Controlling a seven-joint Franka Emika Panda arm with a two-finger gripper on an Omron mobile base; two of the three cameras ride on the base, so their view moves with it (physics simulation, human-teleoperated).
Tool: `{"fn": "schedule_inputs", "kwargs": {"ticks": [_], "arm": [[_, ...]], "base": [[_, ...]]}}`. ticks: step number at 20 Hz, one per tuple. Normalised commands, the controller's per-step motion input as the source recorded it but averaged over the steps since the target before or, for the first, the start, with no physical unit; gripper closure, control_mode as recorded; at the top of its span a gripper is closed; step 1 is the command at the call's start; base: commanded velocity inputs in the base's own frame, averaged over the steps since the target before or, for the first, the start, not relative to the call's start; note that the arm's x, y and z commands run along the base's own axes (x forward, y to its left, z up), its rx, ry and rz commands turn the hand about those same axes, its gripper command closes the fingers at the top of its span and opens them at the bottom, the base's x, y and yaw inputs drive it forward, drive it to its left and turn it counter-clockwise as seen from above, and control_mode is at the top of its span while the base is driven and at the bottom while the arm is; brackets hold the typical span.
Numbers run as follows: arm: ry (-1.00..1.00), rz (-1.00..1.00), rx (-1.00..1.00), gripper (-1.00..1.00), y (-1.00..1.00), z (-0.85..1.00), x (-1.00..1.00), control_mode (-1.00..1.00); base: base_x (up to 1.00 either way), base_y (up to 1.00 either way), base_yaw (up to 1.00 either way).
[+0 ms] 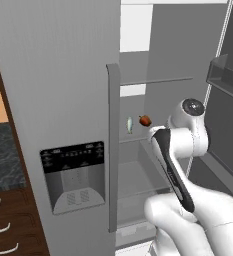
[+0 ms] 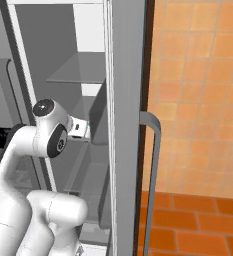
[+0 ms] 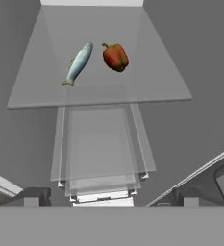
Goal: Place one bell pepper and one fish in each tupperware on the nearby counter, to pack two identical lunches.
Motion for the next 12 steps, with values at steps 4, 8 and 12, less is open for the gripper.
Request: {"fn": "schedule_inputs", "kwargs": {"ticks": [4, 8, 12], "arm": [[-0.04, 0.00, 0.00, -1.00, -0.03, 0.05, 0.67, -1.00], [0.06, 0.00, 0.00, -1.00, -0.10, 0.06, 0.83, -1.00], [0.04, 0.00, 0.03, -1.00, -0.25, 0.00, 0.68, -1.00]], "base": [[0.00, 0.00, 0.00], [0.00, 0.00, 0.00], [0.00, 0.00, 0.00]]}}
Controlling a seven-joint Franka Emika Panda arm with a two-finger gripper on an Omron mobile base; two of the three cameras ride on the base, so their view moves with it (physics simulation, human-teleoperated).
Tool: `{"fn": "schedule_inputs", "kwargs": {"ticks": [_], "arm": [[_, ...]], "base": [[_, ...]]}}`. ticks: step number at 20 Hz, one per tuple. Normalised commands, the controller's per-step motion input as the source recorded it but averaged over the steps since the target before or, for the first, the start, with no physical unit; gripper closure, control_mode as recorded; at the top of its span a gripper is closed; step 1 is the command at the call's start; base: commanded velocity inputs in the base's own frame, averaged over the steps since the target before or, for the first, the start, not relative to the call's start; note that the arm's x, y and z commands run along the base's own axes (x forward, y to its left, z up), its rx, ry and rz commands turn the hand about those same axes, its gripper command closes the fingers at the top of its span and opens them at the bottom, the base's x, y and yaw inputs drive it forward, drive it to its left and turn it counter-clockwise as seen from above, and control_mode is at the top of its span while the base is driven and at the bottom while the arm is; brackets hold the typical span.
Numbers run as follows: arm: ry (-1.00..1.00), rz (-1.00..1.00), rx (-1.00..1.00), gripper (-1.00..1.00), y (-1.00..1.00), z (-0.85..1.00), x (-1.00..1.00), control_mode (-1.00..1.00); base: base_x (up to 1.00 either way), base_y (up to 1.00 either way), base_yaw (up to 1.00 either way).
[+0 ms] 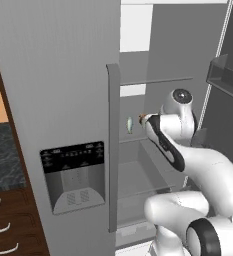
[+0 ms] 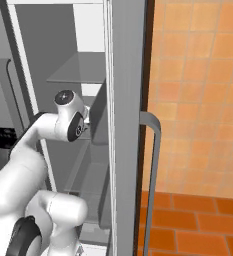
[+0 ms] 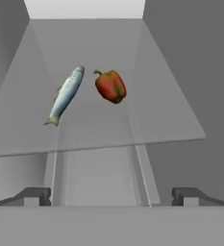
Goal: Place one bell pepper and one fish in each tupperware on the nearby counter, to pack two identical lunches.
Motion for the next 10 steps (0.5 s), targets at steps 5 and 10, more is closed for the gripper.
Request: {"fn": "schedule_inputs", "kwargs": {"ticks": [5, 10], "arm": [[0.00, 0.00, 0.00, -1.00, -0.16, -0.13, 0.62, -1.00], [-0.04, 0.01, 0.00, -1.00, 0.00, -0.29, 0.40, -1.00]], "base": [[0.00, 0.00, 0.00], [0.00, 0.00, 0.00]]}}
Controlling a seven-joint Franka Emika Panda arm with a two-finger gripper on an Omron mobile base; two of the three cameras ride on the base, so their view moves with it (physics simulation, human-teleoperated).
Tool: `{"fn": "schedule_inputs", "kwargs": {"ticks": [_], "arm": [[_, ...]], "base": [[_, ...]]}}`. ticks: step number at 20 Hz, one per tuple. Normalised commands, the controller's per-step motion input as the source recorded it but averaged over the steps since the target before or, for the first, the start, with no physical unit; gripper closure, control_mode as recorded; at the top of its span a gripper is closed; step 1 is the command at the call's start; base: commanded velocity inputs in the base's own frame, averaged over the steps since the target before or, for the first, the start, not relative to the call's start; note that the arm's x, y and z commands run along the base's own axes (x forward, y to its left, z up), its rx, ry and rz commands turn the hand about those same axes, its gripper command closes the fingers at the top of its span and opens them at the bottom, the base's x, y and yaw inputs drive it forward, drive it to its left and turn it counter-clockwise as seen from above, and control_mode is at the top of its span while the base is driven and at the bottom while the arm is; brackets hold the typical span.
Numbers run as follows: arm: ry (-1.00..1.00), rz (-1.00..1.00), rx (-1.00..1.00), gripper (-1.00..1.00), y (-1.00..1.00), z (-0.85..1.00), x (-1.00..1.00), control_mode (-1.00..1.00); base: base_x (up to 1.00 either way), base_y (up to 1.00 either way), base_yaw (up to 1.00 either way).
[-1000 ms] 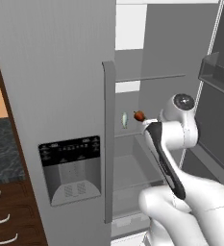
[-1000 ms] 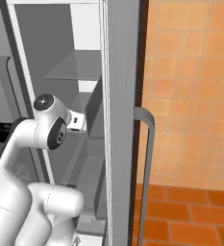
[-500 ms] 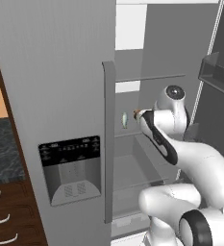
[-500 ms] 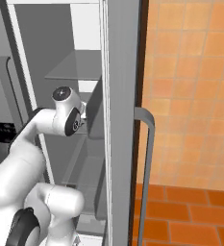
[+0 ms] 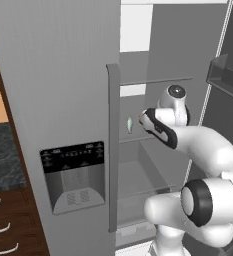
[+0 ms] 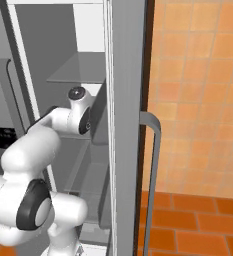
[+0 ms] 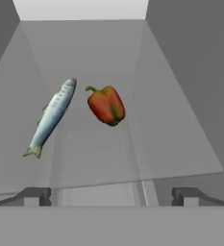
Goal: Place one bell pepper and one fish in each tupperware on the nearby counter, to pack two identical lunches.
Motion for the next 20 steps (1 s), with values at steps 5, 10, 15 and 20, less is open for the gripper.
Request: {"fn": "schedule_inputs", "kwargs": {"ticks": [5, 10, 15, 20], "arm": [[-0.03, 0.00, 0.00, -1.00, 0.00, -0.15, 0.49, -1.00], [0.01, 0.00, 0.00, -1.00, 0.00, -0.22, 0.48, -1.00], [0.00, 0.00, 0.00, -1.00, 0.00, -0.28, 0.38, -1.00], [0.00, 0.00, 0.00, -1.00, 0.00, -0.27, 0.42, -1.00]], "base": [[0.00, 0.00, 0.00], [0.00, 0.00, 0.00], [0.00, 0.00, 0.00], [0.00, 0.00, 0.00]]}}
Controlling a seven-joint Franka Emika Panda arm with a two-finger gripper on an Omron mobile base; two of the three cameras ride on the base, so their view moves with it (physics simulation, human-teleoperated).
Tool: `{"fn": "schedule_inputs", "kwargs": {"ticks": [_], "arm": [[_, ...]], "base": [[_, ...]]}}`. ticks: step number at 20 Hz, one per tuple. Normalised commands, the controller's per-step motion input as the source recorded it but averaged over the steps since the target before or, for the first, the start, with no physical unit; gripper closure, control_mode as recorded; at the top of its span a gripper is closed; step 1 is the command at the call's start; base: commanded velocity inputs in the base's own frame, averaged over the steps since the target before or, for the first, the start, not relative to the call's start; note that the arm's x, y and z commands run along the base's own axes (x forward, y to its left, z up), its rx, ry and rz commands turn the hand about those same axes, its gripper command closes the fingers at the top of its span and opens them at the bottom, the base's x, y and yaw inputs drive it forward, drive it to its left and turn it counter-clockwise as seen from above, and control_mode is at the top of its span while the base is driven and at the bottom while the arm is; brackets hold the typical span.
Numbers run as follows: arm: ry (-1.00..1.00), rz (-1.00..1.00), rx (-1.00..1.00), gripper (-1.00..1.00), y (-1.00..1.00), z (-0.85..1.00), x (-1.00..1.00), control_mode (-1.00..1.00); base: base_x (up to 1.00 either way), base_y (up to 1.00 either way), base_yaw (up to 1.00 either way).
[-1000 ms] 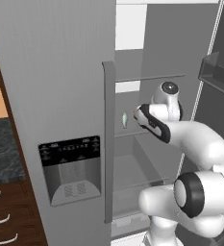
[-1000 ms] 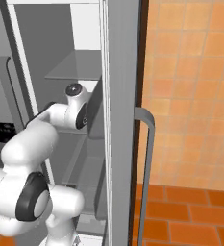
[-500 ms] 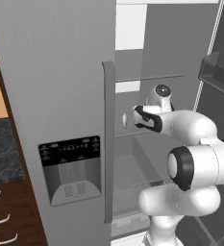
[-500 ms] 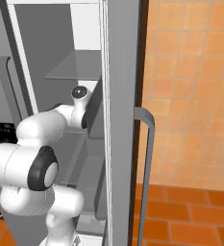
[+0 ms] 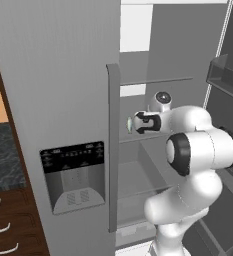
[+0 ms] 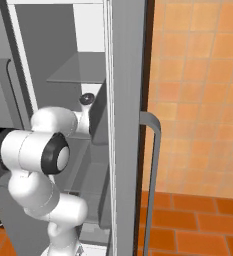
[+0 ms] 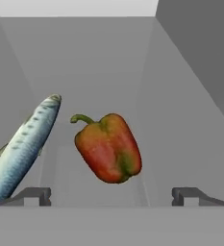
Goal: Place one bell pepper and one fish in each tupperware on the nearby counter, to pack two identical lunches.
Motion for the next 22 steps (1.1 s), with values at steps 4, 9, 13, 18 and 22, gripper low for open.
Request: {"fn": "schedule_inputs", "kwargs": {"ticks": [4, 9, 13, 18, 22], "arm": [[0.00, 0.00, 0.00, -1.00, 0.00, -0.16, 0.33, -1.00], [0.03, 0.00, 0.00, -1.00, 0.00, -0.13, 0.35, -1.00], [0.11, 0.00, 0.00, -1.00, 0.00, -0.25, 0.19, -1.00], [0.04, 0.00, 0.00, -1.00, 0.00, -0.13, 0.12, -1.00], [0.00, 0.00, 0.00, -1.00, 0.00, -0.05, 0.15, -1.00]], "base": [[0.00, 0.00, 0.00], [0.00, 0.00, 0.00], [0.00, 0.00, 0.00], [0.00, 0.00, 0.00], [0.00, 0.00, 0.00]]}}
